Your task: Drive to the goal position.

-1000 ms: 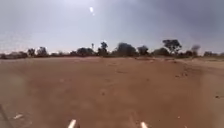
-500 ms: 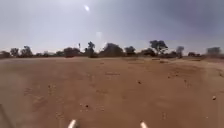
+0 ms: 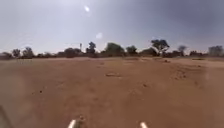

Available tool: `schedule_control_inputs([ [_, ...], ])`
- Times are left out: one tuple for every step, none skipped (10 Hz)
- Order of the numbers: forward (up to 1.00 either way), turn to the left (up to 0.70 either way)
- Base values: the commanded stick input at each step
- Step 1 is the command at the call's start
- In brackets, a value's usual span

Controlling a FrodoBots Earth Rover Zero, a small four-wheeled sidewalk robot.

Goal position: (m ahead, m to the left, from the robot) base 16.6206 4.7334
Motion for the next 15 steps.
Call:
schedule_control_inputs([
  [0.7, 0.0],
  [0.7, 0.0],
  [0.7, 0.0],
  [0.7, 0.0],
  [0.7, 0.0],
  [0.7, 0.0],
  [0.7, 0.0],
  [0.7, 0.0],
  [0.7, 0.0],
  [0.7, 0.0],
  [0.7, 0.0],
  [0.7, 0.0],
  [0.7, 0.0],
  [0.7, 0.0],
  [0.7, 0.0],
])
